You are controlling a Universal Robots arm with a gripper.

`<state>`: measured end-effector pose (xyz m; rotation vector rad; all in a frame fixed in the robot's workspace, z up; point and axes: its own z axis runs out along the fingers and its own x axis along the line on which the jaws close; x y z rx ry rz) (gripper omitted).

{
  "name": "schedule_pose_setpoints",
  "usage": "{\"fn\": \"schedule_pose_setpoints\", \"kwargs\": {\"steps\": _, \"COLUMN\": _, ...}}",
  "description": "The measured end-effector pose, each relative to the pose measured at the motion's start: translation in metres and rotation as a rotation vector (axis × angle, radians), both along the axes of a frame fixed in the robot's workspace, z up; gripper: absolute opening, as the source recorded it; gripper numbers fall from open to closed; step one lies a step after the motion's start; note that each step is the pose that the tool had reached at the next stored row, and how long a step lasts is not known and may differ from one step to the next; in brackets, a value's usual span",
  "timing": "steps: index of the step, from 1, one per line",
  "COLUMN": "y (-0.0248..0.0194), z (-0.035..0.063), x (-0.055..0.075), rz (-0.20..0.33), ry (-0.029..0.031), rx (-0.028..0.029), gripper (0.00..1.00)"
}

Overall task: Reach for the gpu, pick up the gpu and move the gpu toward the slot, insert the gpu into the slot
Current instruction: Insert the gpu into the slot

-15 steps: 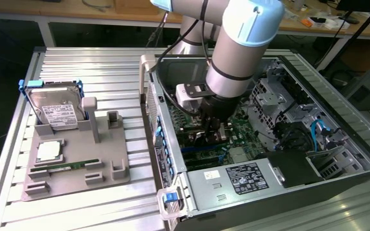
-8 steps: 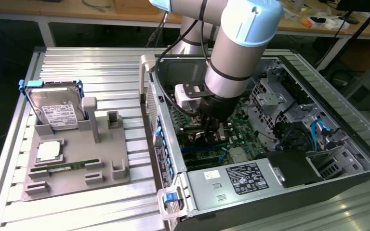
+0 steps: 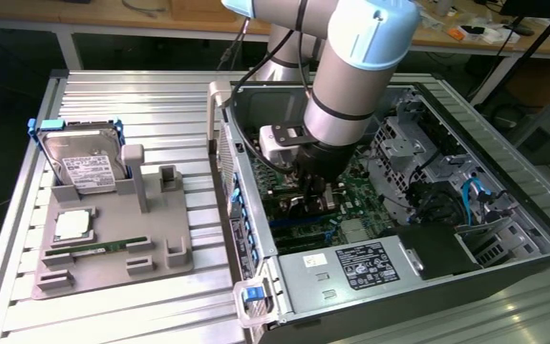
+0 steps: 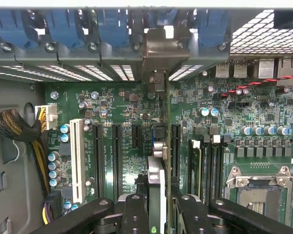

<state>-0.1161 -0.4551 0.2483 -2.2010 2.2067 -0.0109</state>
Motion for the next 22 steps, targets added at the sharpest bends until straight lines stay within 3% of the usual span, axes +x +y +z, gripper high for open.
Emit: {"fn": "schedule_pose_setpoints", "kwargs": {"steps": 22, "y": -0.0011, "z": 0.0012, "x": -0.0006, "rz": 0.000, "ry": -0.0005, "rx": 0.0009, "gripper": 0.27}}
